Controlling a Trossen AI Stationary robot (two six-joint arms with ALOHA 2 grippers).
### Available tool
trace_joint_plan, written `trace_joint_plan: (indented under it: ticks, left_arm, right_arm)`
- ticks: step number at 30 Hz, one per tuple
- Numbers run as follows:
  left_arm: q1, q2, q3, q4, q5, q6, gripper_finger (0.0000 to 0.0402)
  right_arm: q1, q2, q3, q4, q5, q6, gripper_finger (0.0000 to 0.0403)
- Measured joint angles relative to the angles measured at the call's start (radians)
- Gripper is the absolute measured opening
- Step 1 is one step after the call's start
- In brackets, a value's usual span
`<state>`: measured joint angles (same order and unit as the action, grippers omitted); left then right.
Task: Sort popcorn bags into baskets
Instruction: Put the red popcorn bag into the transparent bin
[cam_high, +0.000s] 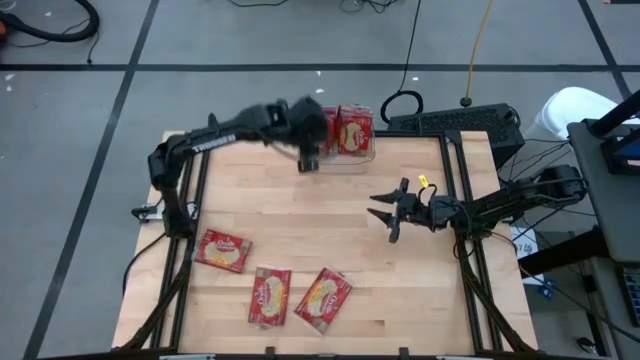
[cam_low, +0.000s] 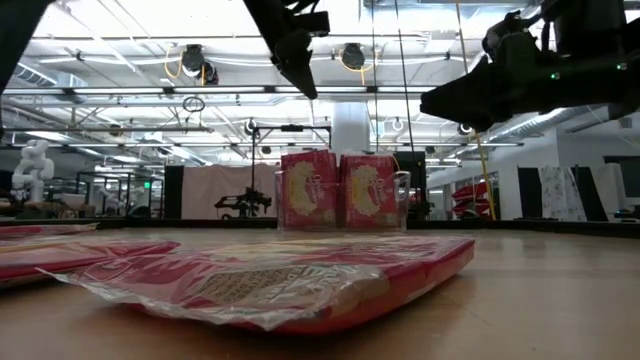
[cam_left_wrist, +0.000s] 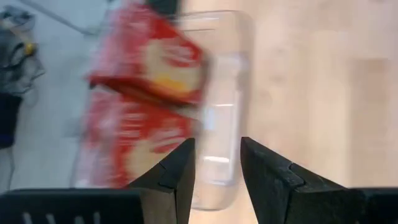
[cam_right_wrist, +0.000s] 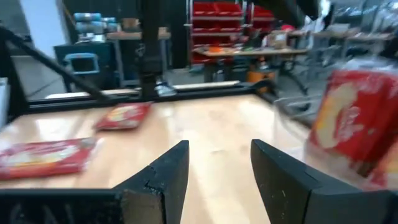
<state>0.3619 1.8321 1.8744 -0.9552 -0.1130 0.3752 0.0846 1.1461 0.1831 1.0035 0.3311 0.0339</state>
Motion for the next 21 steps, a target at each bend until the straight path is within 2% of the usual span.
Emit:
trace_joint_plan:
  ticks: [6, 10, 17, 21]
  left_arm:
    - [-0.208, -0.126, -0.316, 0.231, -0.007, -0.118, 0.0133]
    - [-0.347, -0.179, -0.482, 0.381, -0.028, -0.195, 0.0133]
    - [-0.516, -0.178, -0.623, 0.604, -0.034, -0.339, 0.0133]
    - [-0.582, -0.174, -0.668, 0.717, -0.035, -0.457, 0.0134]
  right_arm:
    - [0.079, 0.000, 0.000, -0.059, -0.026, 0.094, 0.0164]
    - [0.135, 0.005, 0.000, -0.105, -0.021, 0.185, 0.0164]
    - [0.226, 0.066, 0.020, -0.127, 0.061, 0.358, 0.0164]
    - [0.297, 0.137, 0.083, -0.154, 0.064, 0.455, 0.0164]
